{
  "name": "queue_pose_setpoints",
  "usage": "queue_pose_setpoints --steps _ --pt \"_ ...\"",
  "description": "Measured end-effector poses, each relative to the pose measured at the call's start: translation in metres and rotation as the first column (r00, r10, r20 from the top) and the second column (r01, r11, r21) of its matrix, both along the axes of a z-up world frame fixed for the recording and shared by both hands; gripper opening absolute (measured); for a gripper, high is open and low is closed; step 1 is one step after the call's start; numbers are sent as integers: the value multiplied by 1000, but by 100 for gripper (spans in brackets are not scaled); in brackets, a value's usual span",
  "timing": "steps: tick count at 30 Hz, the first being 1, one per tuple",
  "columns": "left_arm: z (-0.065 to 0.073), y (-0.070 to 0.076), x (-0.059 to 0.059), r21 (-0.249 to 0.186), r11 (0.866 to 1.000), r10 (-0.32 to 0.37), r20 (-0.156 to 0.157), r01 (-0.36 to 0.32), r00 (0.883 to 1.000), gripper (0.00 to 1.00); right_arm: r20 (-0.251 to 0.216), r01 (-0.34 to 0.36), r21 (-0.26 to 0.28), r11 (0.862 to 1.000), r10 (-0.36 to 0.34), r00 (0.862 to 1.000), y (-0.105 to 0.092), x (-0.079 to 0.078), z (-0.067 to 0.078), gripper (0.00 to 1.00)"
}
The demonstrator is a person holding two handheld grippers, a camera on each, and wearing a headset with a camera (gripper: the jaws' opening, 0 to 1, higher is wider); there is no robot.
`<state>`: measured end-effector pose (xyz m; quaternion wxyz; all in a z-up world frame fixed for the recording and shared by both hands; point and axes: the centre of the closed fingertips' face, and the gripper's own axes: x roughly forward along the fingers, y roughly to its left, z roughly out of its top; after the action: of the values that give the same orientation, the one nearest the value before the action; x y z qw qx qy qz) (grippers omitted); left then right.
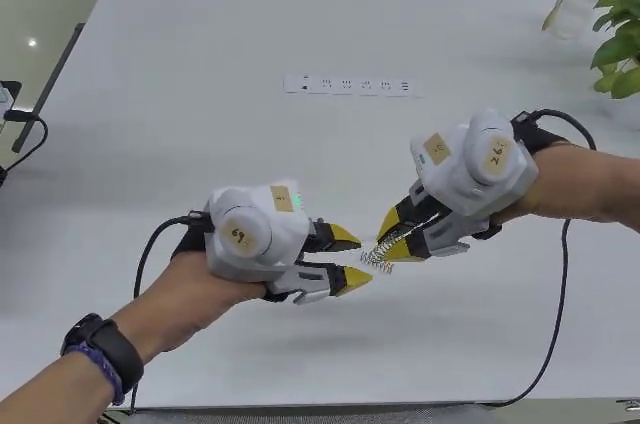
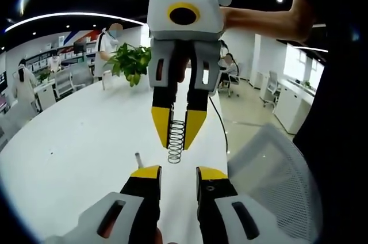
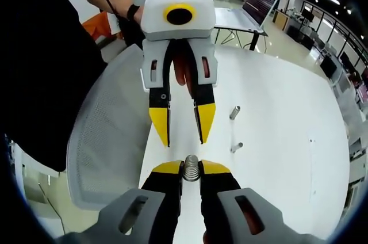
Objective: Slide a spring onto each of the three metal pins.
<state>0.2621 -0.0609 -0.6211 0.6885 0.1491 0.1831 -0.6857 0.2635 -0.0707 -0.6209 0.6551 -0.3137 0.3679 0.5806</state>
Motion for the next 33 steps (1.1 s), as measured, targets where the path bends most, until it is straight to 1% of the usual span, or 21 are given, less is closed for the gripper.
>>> queue_pose_setpoints --steps 8,10,17,19,26,31,32,33 --pt "-9 26 9 21 997 75 -15 -75 997 23 2 32 -21 999 -32 999 -6 11 -11 9" --pt "-11 34 11 25 995 97 -20 -97 995 24 5 41 -26 999 -41 999 -7 14 -13 9" --pt "-17 58 19 46 985 165 -21 -164 986 30 14 74 -39 996 -73 997 -9 27 -20 9" --pt "-19 65 21 48 982 186 -24 -184 982 31 17 87 -45 995 -86 996 -11 31 -24 9" --pt "-23 90 30 64 966 253 -27 -251 967 37 14 112 -64 992 -111 994 -14 39 -29 9" --pt "-23 108 36 66 950 307 -32 -305 951 41 17 126 -80 989 -125 992 -15 48 -37 9" --pt "-24 109 36 67 949 310 -33 -308 950 42 17 127 -81 989 -126 992 -15 49 -38 9" --pt "-24 114 37 67 944 326 -32 -324 945 43 17 128 -84 988 -127 992 -14 51 -39 9"
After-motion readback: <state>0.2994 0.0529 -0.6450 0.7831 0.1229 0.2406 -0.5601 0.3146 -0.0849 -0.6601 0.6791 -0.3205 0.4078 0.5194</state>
